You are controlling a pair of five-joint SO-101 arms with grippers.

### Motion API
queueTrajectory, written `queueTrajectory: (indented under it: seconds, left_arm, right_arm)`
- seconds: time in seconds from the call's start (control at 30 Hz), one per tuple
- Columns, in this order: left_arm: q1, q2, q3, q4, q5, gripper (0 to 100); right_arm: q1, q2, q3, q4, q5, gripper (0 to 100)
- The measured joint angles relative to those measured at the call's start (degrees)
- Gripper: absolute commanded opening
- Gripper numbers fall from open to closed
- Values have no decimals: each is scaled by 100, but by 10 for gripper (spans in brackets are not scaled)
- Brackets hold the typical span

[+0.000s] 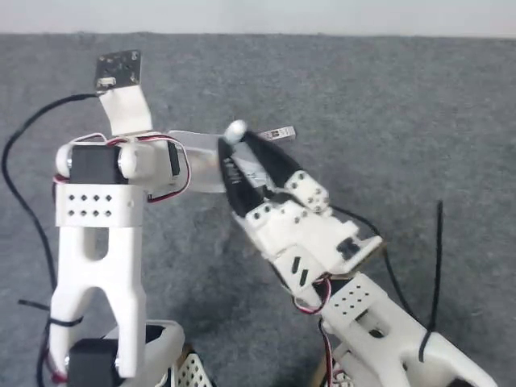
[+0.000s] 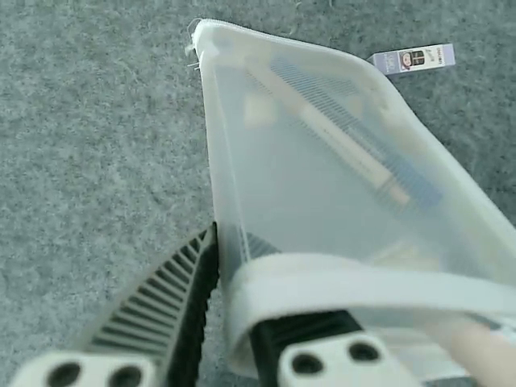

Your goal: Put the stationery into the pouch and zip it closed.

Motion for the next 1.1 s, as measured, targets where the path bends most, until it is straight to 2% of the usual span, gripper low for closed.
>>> queueTrajectory:
  seconds: [0.23,0.73,0.8,0.93,1.1]
  left_arm:
    - [0,0,0,-53,0,12]
    - [0,0,0,-53,0,12]
    - [0,0,0,-53,0,12]
    - [0,0,0,-53,0,12]
    - [-149,0,0,-53,0,12]
  right_arm:
    - [18,35,0,62,0,7]
    - [-176,53,387,1301,0,12]
    - [-176,53,387,1486,0,49]
    - [-211,53,387,1846,0,186]
    - [-519,53,440,2145,44,163]
